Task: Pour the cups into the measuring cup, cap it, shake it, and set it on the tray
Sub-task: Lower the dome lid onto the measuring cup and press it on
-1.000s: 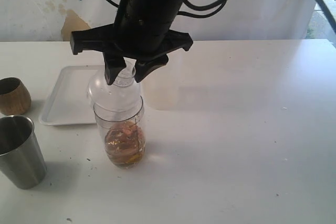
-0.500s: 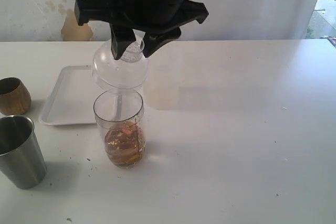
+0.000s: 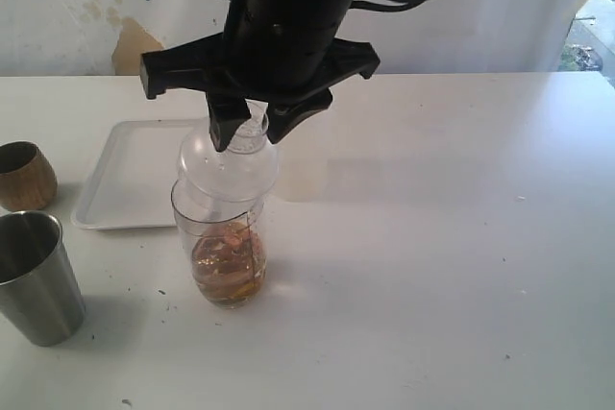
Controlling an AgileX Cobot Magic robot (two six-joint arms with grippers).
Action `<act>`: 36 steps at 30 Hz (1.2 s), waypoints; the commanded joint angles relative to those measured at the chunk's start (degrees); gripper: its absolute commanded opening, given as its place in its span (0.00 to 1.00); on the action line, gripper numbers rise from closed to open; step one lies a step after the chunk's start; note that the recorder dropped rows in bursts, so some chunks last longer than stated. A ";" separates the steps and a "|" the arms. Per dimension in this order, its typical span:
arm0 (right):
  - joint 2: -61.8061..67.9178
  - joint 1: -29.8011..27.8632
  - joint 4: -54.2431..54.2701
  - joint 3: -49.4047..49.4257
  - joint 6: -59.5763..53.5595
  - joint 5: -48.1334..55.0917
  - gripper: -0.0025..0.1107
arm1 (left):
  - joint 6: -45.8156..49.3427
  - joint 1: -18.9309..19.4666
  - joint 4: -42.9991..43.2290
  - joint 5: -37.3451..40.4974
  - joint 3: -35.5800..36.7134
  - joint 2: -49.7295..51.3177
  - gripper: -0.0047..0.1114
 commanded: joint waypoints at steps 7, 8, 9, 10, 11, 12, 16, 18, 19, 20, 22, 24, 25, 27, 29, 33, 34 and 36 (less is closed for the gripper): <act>-0.42 0.01 -1.07 2.13 0.18 -0.13 0.02 | 0.09 -0.02 -0.13 -0.25 0.25 -0.28 0.05; -0.42 0.01 -1.07 2.13 0.18 -0.13 0.02 | 0.09 -0.02 -0.13 -0.25 0.25 -0.28 0.05; -0.42 0.01 -1.07 2.13 0.18 -0.13 0.02 | 0.09 -0.02 -0.13 -0.25 0.25 -0.28 0.05; -0.42 0.01 -1.07 2.13 0.18 -0.13 0.02 | 0.09 -0.02 -0.13 -0.25 0.25 -0.28 0.05; -0.42 0.01 -1.07 2.13 0.18 -0.13 0.02 | 0.09 -0.02 -0.13 -0.25 0.25 -0.28 0.05; -0.42 0.01 -1.07 2.13 0.18 -0.76 0.02 | 0.09 -0.02 -0.13 -0.25 0.25 -0.28 0.05; 0.19 0.01 -0.95 2.13 0.18 -2.13 0.02 | 0.09 -0.02 -0.13 -0.25 0.25 -0.28 0.05; 0.66 0.01 -0.84 2.13 0.18 -2.26 0.02 | 0.09 -0.02 -0.13 -0.25 0.25 -0.28 0.05; 0.95 0.01 -0.84 2.13 0.18 -2.40 0.02 | 0.09 -0.02 -0.13 -0.25 0.25 -0.28 0.05; 1.26 0.01 -0.64 2.13 0.18 -2.40 0.02 | 0.09 -0.02 -0.13 -0.25 0.25 -0.28 0.05; 2.05 0.01 0.28 2.13 0.18 -2.40 0.02 | 0.09 -0.02 -0.13 -0.25 0.25 -0.28 0.05; 2.49 0.01 0.72 2.13 0.18 -2.64 0.02 | 0.09 -0.02 -0.13 -0.25 0.25 -0.28 0.05; 2.60 0.01 0.84 2.13 0.18 -2.93 0.02 | 0.09 -0.02 -0.13 -0.25 0.25 -0.28 0.05; 2.73 0.01 0.84 2.13 0.18 -3.86 0.02 | 0.09 -0.02 -0.13 -0.25 0.25 -0.28 0.05; 2.73 0.01 1.06 2.13 0.18 -4.66 0.02 | 0.09 -0.02 -0.13 -0.25 0.25 -0.28 0.05; 2.73 0.01 1.05 2.13 0.08 -5.66 0.02 | 0.09 -0.02 -0.13 -0.25 0.25 -0.28 0.05; 2.73 0.01 1.05 2.13 0.08 -5.92 0.02 | 0.09 -0.02 -0.13 -0.25 0.25 -0.28 0.05; 2.73 0.01 1.05 2.13 0.08 -6.56 0.02 | 0.09 -0.02 -0.13 -0.25 0.25 -0.28 0.05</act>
